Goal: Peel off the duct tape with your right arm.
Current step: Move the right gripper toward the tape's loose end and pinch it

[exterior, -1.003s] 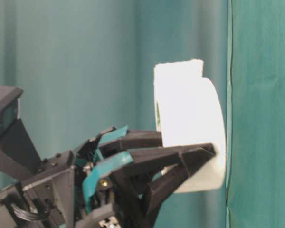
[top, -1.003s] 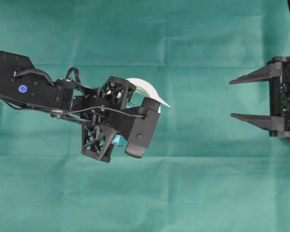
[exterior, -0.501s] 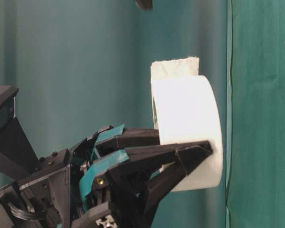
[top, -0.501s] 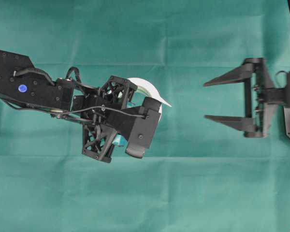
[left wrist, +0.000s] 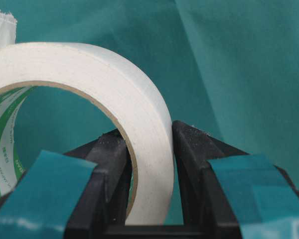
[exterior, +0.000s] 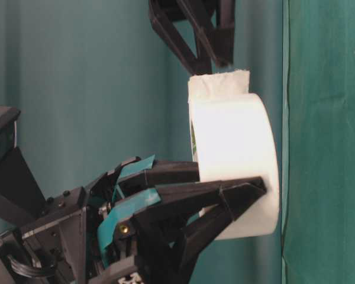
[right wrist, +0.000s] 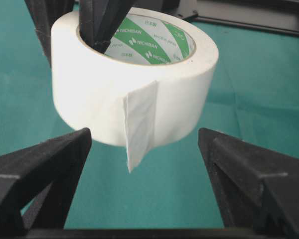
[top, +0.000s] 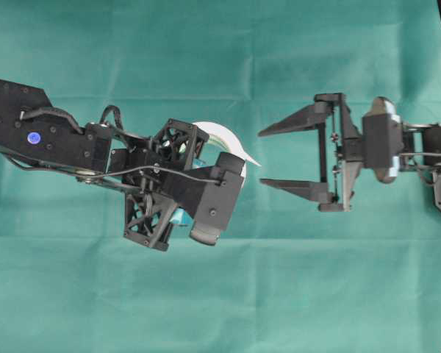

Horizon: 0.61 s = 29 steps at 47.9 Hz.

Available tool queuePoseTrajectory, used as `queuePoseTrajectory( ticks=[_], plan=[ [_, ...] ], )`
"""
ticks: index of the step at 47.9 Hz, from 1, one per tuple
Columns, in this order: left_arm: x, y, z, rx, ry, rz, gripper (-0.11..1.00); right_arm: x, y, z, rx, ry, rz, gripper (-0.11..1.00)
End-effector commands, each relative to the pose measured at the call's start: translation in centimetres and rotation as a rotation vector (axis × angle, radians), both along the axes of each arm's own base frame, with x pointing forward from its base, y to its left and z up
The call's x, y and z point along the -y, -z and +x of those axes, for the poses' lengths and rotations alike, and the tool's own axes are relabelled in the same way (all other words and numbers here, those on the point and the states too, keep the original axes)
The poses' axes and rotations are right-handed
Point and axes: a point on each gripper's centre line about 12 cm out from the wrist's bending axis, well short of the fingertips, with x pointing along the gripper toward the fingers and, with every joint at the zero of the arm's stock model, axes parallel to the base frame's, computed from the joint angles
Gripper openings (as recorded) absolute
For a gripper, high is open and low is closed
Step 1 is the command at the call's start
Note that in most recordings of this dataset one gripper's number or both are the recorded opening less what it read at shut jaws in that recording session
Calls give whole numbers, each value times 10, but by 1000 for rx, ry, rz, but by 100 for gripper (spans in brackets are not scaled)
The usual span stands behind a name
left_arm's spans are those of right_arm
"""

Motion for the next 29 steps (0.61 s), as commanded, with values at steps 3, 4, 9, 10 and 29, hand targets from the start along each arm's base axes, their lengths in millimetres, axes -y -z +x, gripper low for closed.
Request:
queuePoseTrajectory(
  ticks=[3, 4, 9, 10, 29],
  plan=[
    [0, -26, 0, 72, 3, -4, 23, 0, -9, 11, 37, -2, -2, 83],
    [1, -26, 0, 72, 5, -3, 23, 0, -9, 11, 35, 0, -2, 83],
    [1, -26, 0, 72, 5, -4, 23, 0, -8, 11, 40, 0, -2, 83],
    [1, -27, 0, 74, 5, -4, 23, 0, -9, 11, 41, 0, -2, 83],
    [1, -26, 1, 72, 5, -4, 23, 0, -10, 12, 43, 0, -2, 83]
  ],
)
